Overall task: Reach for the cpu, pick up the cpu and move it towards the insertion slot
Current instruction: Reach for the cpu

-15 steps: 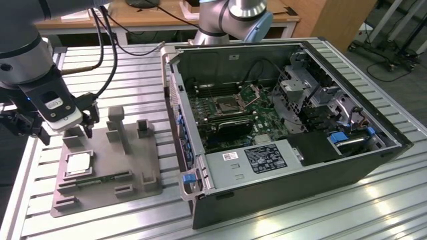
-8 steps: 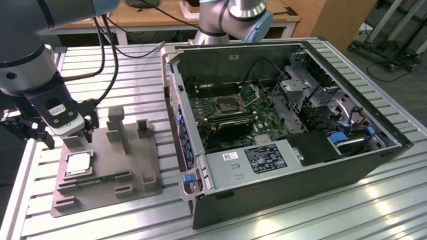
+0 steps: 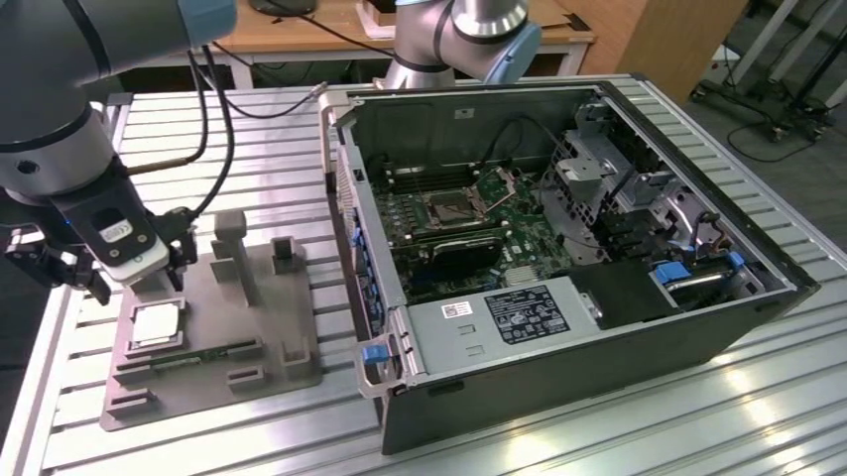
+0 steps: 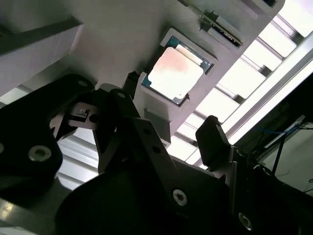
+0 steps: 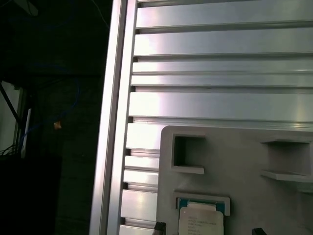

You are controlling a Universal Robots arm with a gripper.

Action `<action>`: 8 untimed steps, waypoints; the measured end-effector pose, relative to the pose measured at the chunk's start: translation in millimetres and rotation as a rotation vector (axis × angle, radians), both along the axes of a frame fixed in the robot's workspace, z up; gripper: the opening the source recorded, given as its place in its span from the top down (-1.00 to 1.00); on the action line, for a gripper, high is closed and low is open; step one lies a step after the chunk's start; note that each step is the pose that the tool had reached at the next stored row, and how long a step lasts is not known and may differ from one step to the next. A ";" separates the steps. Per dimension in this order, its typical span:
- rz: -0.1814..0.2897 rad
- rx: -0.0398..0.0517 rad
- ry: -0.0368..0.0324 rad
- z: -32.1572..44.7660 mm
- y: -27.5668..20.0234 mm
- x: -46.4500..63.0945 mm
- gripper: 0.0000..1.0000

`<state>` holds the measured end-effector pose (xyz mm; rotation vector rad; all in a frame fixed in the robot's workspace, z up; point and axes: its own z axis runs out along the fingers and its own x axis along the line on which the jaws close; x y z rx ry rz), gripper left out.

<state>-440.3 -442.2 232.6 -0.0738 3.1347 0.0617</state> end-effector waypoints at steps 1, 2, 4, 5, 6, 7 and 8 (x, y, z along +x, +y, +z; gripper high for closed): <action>0.000 0.0000 -0.0001 -1.8 -1.1 -0.3 -0.48; 0.000 -0.0001 -0.0001 -3.6 -2.0 -0.5 -0.48; 0.000 0.0001 -0.0002 -7.3 -3.7 -0.8 -0.48; 0.000 0.0001 -0.0003 -9.2 -4.4 -0.9 -0.48; 0.000 0.0001 -0.0002 -11.0 -4.8 -1.0 -0.48; 0.000 0.0001 -0.0002 -12.8 -5.3 -1.1 -0.48; 0.000 0.0001 -0.0002 -14.6 -5.6 -1.1 -0.48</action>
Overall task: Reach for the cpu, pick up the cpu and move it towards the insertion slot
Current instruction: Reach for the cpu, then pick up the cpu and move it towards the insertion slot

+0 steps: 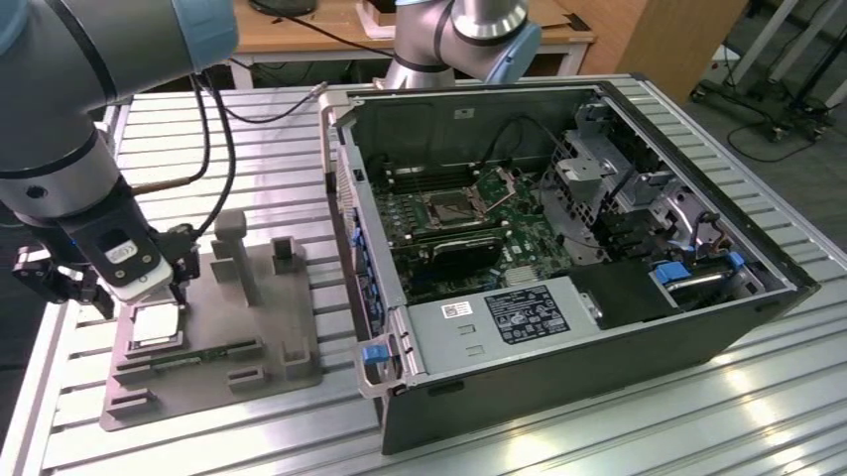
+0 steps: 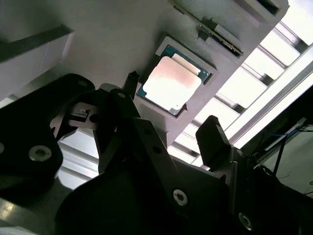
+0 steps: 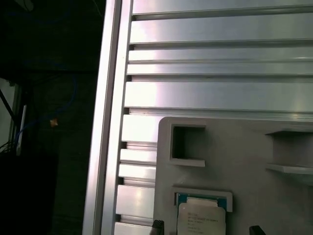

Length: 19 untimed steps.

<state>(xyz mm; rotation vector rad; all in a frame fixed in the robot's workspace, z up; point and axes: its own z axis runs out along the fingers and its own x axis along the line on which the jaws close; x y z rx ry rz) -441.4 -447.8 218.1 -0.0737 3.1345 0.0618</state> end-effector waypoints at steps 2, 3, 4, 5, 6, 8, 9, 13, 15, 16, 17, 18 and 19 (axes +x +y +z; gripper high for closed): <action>0.000 0.0000 0.0000 -3.6 -0.7 -0.1 -0.48; 0.000 -0.0001 0.0001 -5.4 -0.9 -0.1 -0.48; 0.000 -0.0002 0.0002 -7.3 -1.1 -0.2 -0.48; 0.000 -0.0001 0.0001 -9.1 -1.3 -0.2 -0.48; 0.000 -0.0001 0.0001 -10.9 -1.5 -0.3 -0.48; 0.000 -0.0001 0.0001 -14.5 -1.8 -0.5 -0.48; 0.000 0.0000 0.0000 -16.4 -2.0 -0.5 -0.48; 0.000 0.0000 0.0000 -23.7 -2.5 -1.1 -0.48; -0.001 -0.0001 0.0001 -29.0 -2.4 -1.7 -0.48; -0.002 0.0000 0.0000 -30.8 -2.5 -1.8 -0.48; -0.003 0.0000 0.0000 -32.8 -2.4 -1.8 -0.48; -0.005 -0.0001 0.0002 -34.5 -2.4 -1.9 -0.48; -0.006 -0.0001 0.0001 -36.4 -2.4 -1.9 -0.48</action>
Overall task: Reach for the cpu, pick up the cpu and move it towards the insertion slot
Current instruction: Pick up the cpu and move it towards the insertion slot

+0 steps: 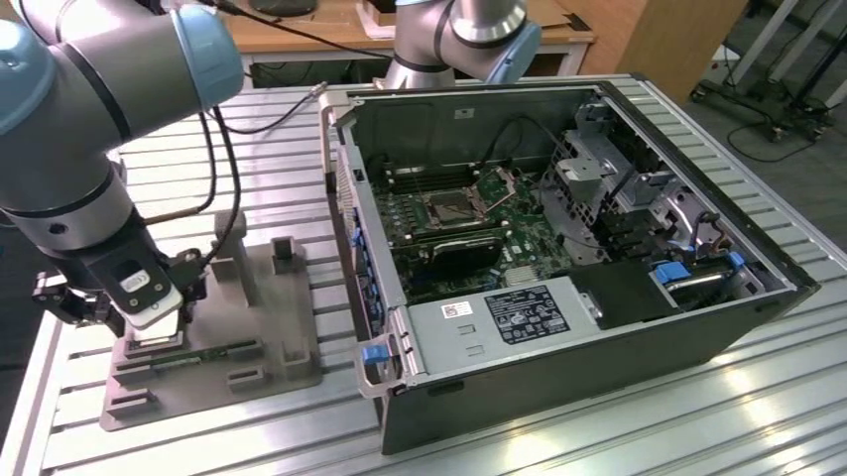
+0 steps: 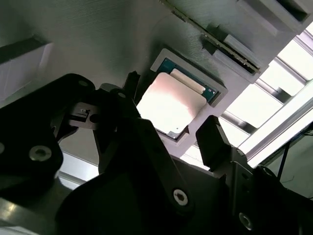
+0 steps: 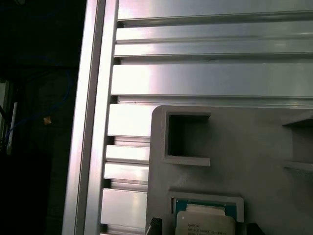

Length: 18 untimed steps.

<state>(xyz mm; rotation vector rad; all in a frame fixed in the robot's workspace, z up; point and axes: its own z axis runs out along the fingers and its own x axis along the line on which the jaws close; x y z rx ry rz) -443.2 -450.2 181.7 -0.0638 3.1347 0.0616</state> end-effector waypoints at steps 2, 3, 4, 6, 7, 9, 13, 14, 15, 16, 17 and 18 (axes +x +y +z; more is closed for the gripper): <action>-0.003 0.0001 -0.0001 -3.1 0.0 0.0 -0.48; -0.003 0.0000 0.0000 -3.6 0.0 -0.1 -0.48; -0.004 -0.0001 0.0001 -3.6 0.0 -0.1 -0.48; -0.004 -0.0001 0.0002 -3.6 0.0 0.0 -0.45; -0.004 -0.0001 0.0001 -3.6 0.0 0.0 -0.45; -0.004 0.0000 0.0000 -3.7 0.0 0.0 -0.32; -0.004 0.0000 0.0000 -3.7 0.0 0.0 -0.29; -0.004 -0.0001 0.0000 -3.6 0.0 0.0 -0.14; -0.004 0.0000 0.0001 -3.6 0.0 0.0 -0.11; -0.004 -0.0001 0.0002 -3.6 0.0 0.0 -0.09; -0.004 -0.0001 0.0001 -3.6 0.0 0.0 -0.09; -0.004 0.0000 0.0001 -3.7 0.0 0.0 -0.09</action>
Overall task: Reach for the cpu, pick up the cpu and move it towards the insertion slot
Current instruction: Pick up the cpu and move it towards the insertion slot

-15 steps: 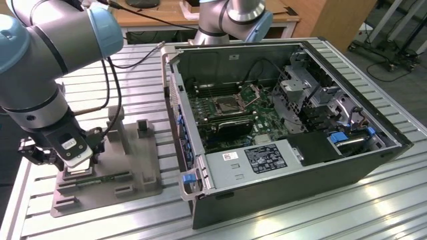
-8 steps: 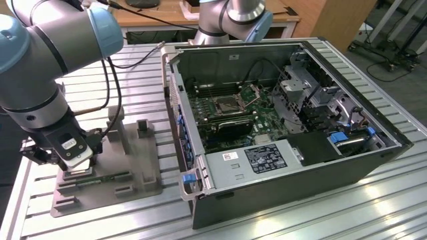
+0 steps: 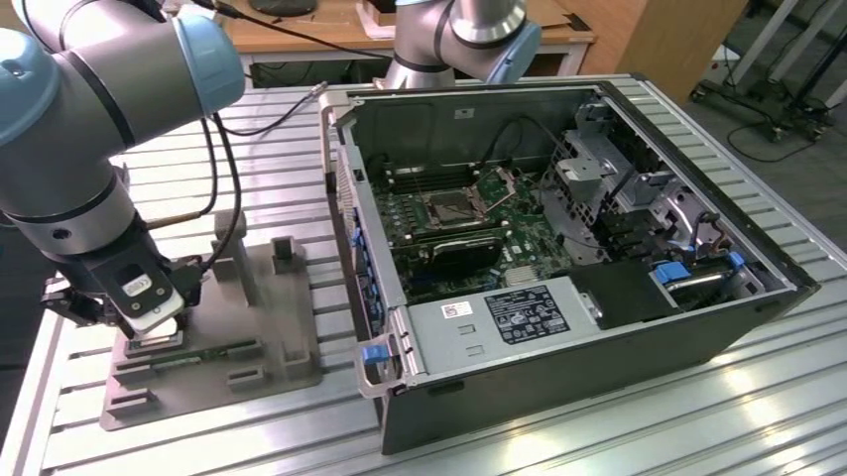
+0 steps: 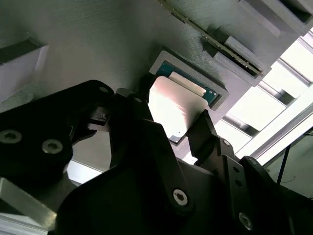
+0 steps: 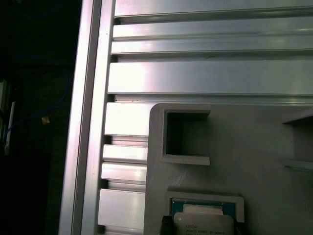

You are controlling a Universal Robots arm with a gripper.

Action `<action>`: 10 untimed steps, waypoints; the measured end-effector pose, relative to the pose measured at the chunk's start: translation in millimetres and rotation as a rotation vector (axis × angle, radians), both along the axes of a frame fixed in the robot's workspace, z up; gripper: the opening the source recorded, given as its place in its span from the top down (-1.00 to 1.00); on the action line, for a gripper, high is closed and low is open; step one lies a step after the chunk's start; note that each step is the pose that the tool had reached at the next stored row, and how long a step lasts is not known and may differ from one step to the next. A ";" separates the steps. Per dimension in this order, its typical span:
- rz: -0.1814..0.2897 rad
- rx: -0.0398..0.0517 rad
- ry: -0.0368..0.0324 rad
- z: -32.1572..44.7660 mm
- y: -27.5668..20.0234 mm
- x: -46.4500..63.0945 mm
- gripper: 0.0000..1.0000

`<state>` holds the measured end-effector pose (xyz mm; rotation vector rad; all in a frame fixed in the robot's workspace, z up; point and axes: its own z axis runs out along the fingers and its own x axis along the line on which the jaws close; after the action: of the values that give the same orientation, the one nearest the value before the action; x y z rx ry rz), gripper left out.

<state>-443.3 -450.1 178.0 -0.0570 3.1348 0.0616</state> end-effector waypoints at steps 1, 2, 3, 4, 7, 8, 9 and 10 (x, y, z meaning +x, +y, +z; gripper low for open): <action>0.000 0.0000 0.0000 0.0 0.0 0.0 -0.09; 0.000 0.0000 0.0000 0.0 0.0 0.0 -0.09; 0.000 0.0000 0.0000 0.0 0.0 0.0 -0.09; 0.000 0.0000 -0.0001 0.0 0.0 0.0 -0.09; 0.000 0.0002 -0.0003 0.7 0.0 0.1 -0.09; 0.000 0.0000 -0.0001 1.5 0.0 0.0 -0.09; 0.000 0.0000 -0.0001 2.2 0.0 0.0 -0.09; 0.000 0.0001 -0.0002 2.8 0.0 0.0 -0.09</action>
<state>-443.2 -450.1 180.8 -0.0569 3.1346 0.0618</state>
